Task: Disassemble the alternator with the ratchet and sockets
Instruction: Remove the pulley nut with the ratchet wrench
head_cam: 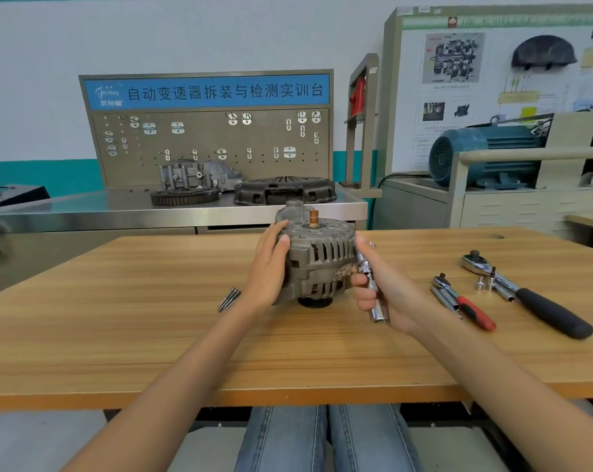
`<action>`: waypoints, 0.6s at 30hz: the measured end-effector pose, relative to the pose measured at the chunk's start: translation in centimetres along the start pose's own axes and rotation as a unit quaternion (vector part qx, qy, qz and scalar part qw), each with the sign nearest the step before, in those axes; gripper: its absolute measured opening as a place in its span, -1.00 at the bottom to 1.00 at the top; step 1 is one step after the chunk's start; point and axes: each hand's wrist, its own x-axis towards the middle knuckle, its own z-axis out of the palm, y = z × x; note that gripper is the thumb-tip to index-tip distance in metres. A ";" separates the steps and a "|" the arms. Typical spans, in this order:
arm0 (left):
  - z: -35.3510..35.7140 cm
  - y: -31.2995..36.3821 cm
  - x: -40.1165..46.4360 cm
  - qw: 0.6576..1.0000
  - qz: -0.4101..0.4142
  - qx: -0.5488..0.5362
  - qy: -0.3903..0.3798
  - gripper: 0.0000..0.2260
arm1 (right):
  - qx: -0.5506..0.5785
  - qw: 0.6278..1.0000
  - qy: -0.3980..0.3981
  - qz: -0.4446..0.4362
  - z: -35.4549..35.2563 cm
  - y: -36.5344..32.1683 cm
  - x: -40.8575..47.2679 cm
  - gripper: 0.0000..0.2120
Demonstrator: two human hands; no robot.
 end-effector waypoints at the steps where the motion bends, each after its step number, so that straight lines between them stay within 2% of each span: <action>1: 0.0 -0.2 -0.1 1.000 -0.004 -0.002 -0.002 -0.67 | -0.013 0.999 0.027 -0.012 -0.2 0.2 0.2 -0.64; 4: -0.1 -1.0 -0.9 0.996 -0.040 -0.074 -0.009 -0.52 | -0.018 0.995 0.085 -0.047 -0.8 1.1 0.9 -0.68; 7: -0.5 -1.2 -1.4 0.979 -0.089 -0.173 -0.057 -0.30 | 0.001 0.988 0.141 -0.064 -1.2 1.7 1.7 -0.71; 9: -0.8 -1.3 -1.6 0.981 -0.087 -0.157 -0.072 -0.20 | -0.005 0.985 0.163 -0.064 -1.3 1.7 2.2 -0.65; 12: -0.9 -1.2 -2.0 0.990 -0.032 -0.099 -0.093 -0.12 | -0.009 0.991 0.122 -0.056 -1.3 1.5 2.9 -0.56; 15: -0.7 -0.8 -2.0 0.993 0.004 -0.085 -0.082 -0.27 | 0.007 0.996 0.070 -0.050 -1.5 1.4 3.4 -0.53; 18: -1.0 -0.6 -1.5 0.994 -0.007 -0.082 -0.074 -0.40 | 0.009 0.998 0.031 -0.058 -1.9 1.6 3.5 -0.44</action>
